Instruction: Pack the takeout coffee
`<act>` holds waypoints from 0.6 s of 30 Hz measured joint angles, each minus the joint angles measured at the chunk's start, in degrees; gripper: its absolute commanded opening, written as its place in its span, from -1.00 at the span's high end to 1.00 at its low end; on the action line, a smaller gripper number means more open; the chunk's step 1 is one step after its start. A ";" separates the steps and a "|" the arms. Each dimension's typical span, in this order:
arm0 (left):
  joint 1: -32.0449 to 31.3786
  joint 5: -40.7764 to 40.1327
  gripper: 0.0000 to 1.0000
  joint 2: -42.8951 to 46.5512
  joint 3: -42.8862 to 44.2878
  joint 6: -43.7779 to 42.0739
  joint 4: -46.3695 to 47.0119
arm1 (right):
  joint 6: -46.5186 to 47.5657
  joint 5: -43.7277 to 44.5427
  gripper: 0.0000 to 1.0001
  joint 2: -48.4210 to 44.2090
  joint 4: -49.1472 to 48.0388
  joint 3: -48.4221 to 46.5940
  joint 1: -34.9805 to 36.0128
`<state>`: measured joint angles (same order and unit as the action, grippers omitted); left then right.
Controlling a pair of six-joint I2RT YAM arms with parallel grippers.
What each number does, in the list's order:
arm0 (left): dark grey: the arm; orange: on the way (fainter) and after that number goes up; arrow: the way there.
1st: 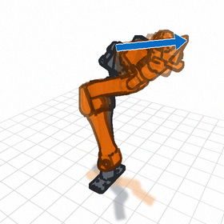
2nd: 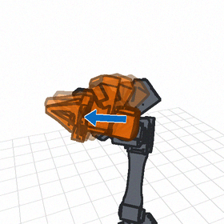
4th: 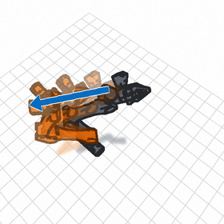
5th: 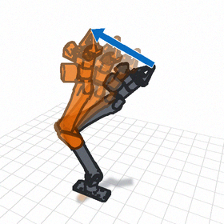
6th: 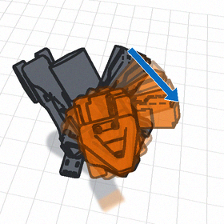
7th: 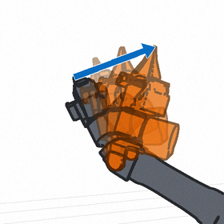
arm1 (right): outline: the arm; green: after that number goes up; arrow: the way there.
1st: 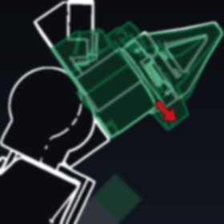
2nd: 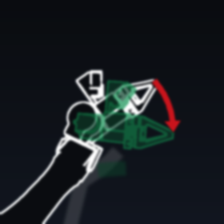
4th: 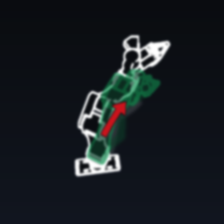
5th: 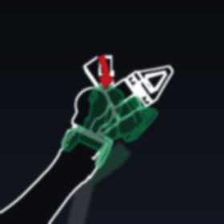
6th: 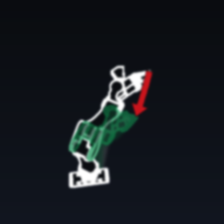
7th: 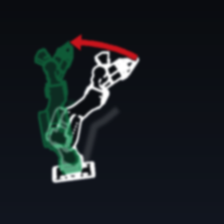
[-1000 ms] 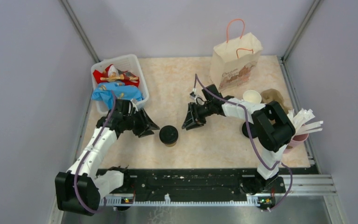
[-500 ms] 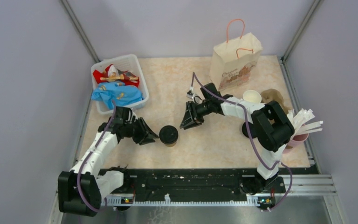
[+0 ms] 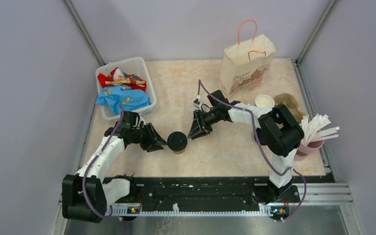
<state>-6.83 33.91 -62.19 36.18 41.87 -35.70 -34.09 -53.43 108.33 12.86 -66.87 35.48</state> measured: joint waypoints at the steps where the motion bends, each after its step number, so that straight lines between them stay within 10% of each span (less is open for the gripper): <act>1: 0.00 0.04 0.16 -0.20 0.00 -0.02 0.15 | 0.02 -0.07 0.27 0.22 0.04 0.00 0.15; 18: 0.04 0.13 0.08 -2.69 0.00 -1.31 1.25 | 0.87 -0.09 0.30 1.70 0.83 -1.95 1.09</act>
<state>-6.79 34.04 -64.88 36.18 40.56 -34.46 -33.21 -53.52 110.04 13.69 -68.82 36.58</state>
